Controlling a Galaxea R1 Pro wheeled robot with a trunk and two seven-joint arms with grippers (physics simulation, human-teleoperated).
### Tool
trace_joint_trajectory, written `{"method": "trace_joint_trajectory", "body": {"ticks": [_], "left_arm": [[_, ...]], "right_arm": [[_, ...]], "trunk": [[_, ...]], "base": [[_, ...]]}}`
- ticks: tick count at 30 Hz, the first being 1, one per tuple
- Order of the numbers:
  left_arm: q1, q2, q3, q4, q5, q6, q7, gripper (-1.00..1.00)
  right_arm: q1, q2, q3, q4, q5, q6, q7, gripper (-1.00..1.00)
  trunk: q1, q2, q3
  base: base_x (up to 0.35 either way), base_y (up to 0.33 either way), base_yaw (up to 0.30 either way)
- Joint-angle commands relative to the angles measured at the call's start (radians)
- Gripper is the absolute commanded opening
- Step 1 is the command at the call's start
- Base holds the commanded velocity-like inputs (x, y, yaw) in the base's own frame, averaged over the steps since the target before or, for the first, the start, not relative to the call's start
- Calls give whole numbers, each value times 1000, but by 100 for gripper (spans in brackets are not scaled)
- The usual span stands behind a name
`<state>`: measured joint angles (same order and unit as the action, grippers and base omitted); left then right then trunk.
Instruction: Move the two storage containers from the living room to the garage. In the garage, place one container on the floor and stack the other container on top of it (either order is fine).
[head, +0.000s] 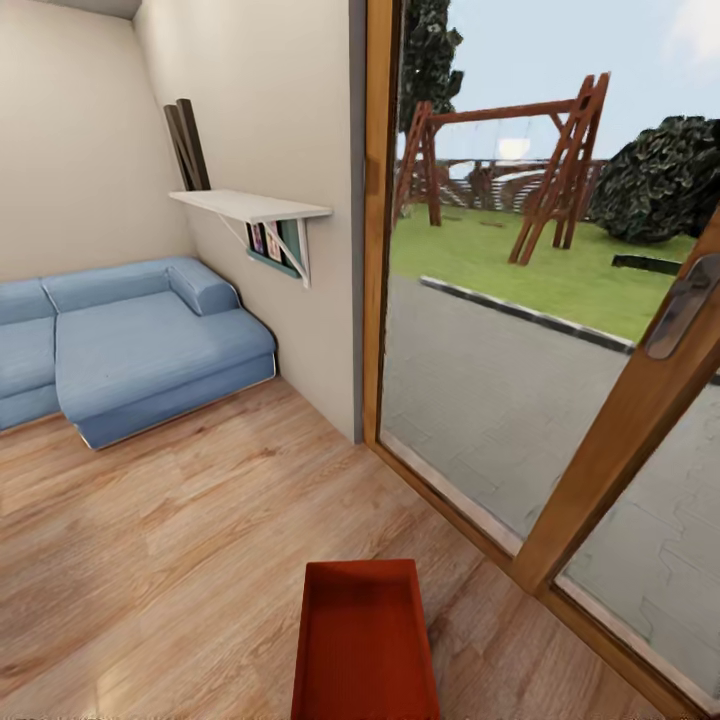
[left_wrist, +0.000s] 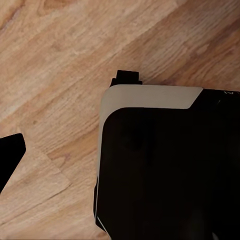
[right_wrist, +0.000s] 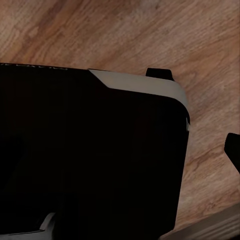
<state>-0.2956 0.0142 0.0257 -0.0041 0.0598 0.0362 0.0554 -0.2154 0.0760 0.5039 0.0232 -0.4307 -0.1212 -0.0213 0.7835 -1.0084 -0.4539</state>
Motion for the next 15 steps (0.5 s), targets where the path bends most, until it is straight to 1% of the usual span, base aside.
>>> {"method": "trace_joint_trajectory", "body": {"ticks": [1,15], "left_arm": [[0,0,2,0,6,4,1,100],[0,0,2,0,6,4,1,100]], "right_arm": [[-1,1,8,2,-8,-5,-2,100],[-1,1,8,3,-8,-5,-2,100]], "trunk": [[0,-1,-3],[0,-1,-25]], "base": [[0,0,0],[0,0,0]]}}
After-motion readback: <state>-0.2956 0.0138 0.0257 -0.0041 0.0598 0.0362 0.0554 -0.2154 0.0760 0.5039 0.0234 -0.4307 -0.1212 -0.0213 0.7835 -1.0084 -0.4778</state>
